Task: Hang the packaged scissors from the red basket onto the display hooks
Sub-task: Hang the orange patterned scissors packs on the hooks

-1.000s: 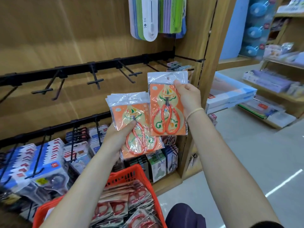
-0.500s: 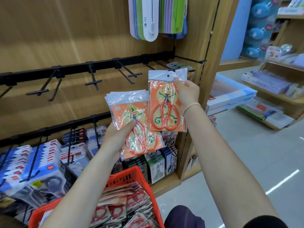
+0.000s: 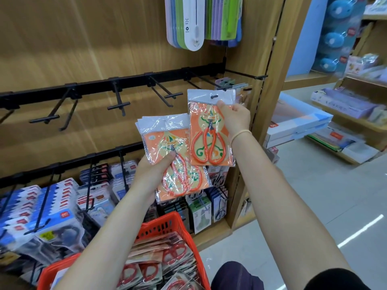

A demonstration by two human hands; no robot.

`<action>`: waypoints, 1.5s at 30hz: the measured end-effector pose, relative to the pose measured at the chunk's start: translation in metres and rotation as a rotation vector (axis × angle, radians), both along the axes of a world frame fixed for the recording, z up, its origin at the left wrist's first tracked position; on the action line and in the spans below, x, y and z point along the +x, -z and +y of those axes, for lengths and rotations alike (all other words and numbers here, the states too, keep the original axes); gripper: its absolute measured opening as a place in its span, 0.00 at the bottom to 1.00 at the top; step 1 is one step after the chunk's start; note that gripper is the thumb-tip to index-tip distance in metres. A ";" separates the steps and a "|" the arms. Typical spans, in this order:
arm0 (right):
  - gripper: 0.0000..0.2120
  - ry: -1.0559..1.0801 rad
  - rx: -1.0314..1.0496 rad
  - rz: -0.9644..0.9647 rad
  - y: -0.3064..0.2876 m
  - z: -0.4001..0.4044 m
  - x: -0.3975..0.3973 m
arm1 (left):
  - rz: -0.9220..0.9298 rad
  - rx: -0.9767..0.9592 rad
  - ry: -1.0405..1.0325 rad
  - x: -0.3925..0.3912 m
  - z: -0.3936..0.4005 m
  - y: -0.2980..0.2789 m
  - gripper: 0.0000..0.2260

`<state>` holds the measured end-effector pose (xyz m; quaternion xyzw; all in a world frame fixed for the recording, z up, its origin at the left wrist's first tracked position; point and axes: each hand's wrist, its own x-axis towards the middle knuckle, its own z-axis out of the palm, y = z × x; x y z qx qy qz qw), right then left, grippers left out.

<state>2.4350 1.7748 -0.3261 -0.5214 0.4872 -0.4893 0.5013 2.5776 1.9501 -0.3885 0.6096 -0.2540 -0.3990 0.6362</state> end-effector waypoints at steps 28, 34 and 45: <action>0.22 -0.106 -0.130 -0.088 0.040 0.138 0.015 | 0.003 -0.017 0.174 -0.006 0.066 -0.007 0.28; 0.20 -0.038 -0.036 -0.155 0.023 0.127 -0.022 | -0.016 -0.058 0.229 -0.028 0.046 -0.022 0.24; 0.12 0.047 0.042 -0.299 0.023 0.105 -0.046 | -0.058 -0.093 0.101 -0.058 0.026 -0.032 0.12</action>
